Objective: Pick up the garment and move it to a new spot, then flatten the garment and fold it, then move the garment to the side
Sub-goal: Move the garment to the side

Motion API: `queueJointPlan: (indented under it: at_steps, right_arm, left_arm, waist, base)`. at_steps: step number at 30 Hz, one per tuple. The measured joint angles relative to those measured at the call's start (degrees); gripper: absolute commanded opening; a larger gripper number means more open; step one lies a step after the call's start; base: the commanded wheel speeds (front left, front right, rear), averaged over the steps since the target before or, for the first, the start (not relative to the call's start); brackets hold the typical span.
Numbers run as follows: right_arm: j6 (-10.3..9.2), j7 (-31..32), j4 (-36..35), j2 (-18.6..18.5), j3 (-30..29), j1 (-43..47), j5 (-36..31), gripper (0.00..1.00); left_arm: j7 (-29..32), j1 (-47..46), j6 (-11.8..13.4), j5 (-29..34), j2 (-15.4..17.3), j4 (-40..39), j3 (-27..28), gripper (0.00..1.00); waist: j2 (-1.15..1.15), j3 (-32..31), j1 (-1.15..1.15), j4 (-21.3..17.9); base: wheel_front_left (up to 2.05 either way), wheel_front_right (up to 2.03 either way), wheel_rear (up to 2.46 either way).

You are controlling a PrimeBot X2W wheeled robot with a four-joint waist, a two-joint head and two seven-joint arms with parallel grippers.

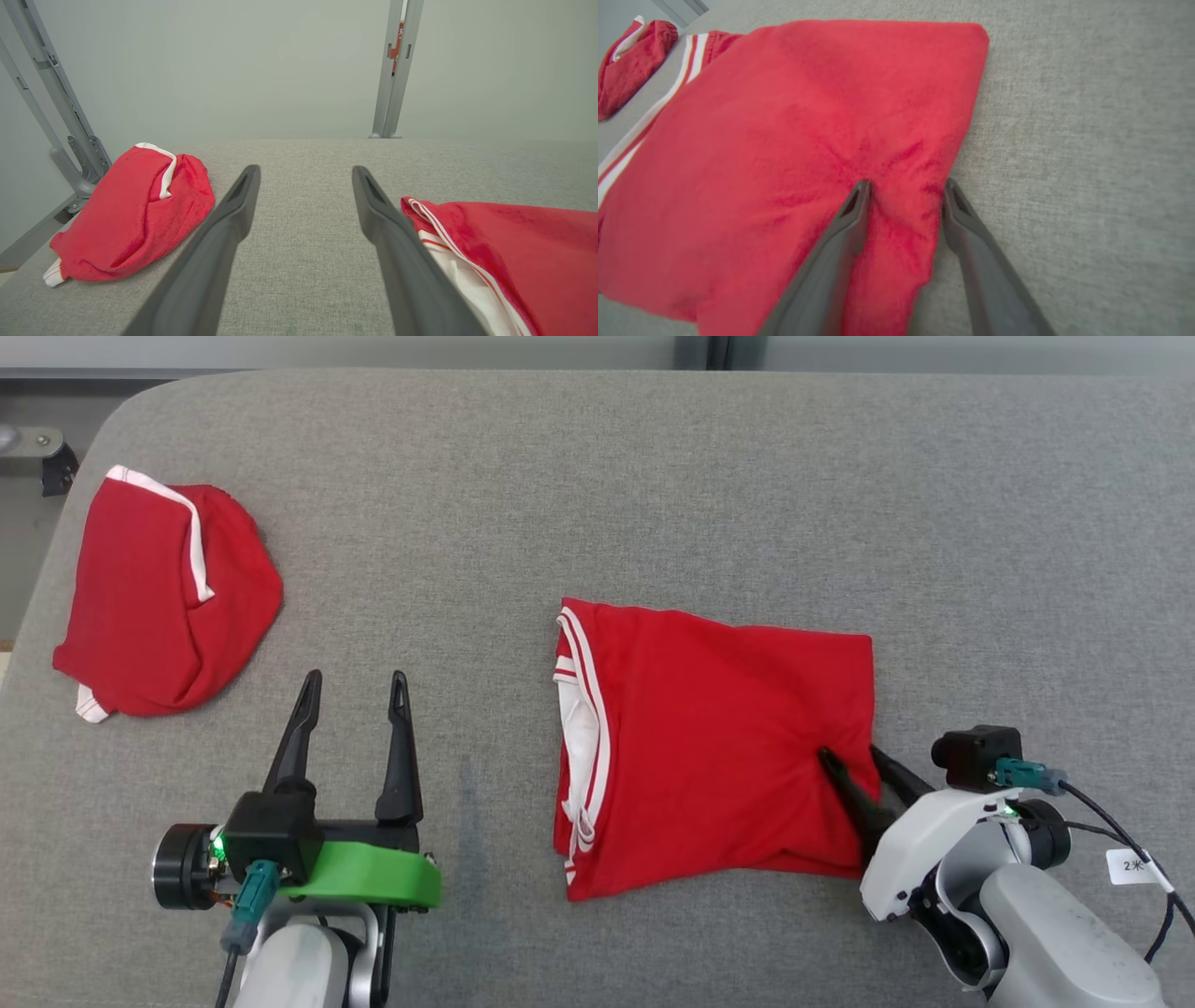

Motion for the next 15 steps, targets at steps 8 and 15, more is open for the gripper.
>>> queueJointPlan:
  at_steps: [8, 15]
  right_arm:
    - [0.05, -2.2, -2.3, -3.4, 6.4, -0.3, 2.4, 0.0]
    - [0.05, -4.2, -3.1, -8.1, 9.7, -1.3, 4.8, 0.0]
  left_arm:
    - [0.0, 1.7, -0.9, 0.8, 0.8, 0.1, 1.5, 1.0]
    - [0.0, 2.6, -1.2, 1.4, 1.2, -0.9, 1.7, 1.0]
  waist:
    - [0.0, -0.9, 0.0, -3.5]
    - [0.0, -2.0, 0.0, -10.7]
  base:
    - [0.0, 0.0, 0.0]
    - [0.0, 0.0, 0.0]
